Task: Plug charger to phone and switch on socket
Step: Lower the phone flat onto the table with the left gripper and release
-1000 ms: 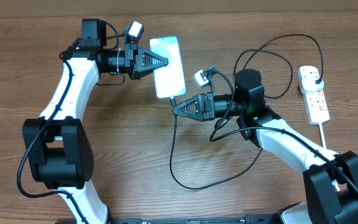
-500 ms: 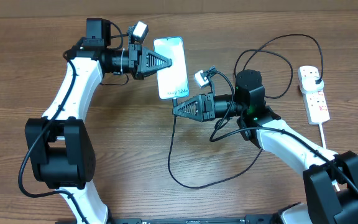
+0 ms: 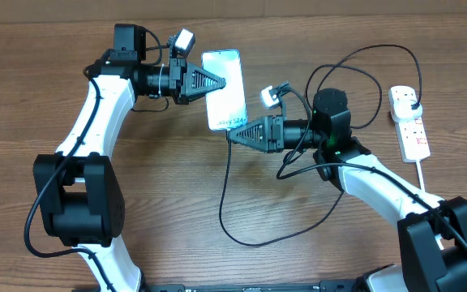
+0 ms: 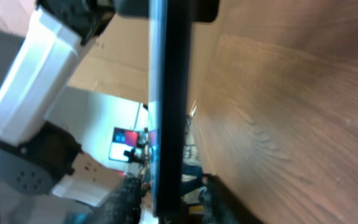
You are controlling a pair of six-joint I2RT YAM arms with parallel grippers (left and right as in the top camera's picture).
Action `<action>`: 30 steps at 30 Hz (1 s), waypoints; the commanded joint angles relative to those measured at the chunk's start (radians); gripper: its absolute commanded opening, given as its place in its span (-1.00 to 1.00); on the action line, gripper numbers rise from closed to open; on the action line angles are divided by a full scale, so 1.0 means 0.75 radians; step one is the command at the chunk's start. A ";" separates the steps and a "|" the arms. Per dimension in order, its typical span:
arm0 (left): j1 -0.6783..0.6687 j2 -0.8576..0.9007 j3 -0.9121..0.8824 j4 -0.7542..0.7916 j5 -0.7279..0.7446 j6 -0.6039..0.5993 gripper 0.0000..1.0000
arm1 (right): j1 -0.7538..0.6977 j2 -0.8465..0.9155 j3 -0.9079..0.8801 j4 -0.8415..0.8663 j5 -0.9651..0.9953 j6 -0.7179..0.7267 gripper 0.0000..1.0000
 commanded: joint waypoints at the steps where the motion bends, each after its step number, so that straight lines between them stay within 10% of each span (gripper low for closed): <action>1: 0.021 -0.018 0.020 -0.009 -0.062 0.021 -0.92 | -0.008 -0.020 0.012 0.008 0.020 -0.018 -0.11; 10: 0.034 -0.018 0.020 -0.285 -0.695 0.231 -0.91 | -0.009 -0.020 0.012 -0.195 0.046 -0.187 0.53; 20: 0.035 -0.014 0.020 -0.436 -1.076 0.316 -0.91 | -0.007 -0.020 0.012 -0.537 0.251 -0.354 0.58; 30: 0.035 0.144 0.019 -0.420 -1.054 0.301 -0.91 | -0.005 -0.020 0.012 -0.738 0.363 -0.434 0.57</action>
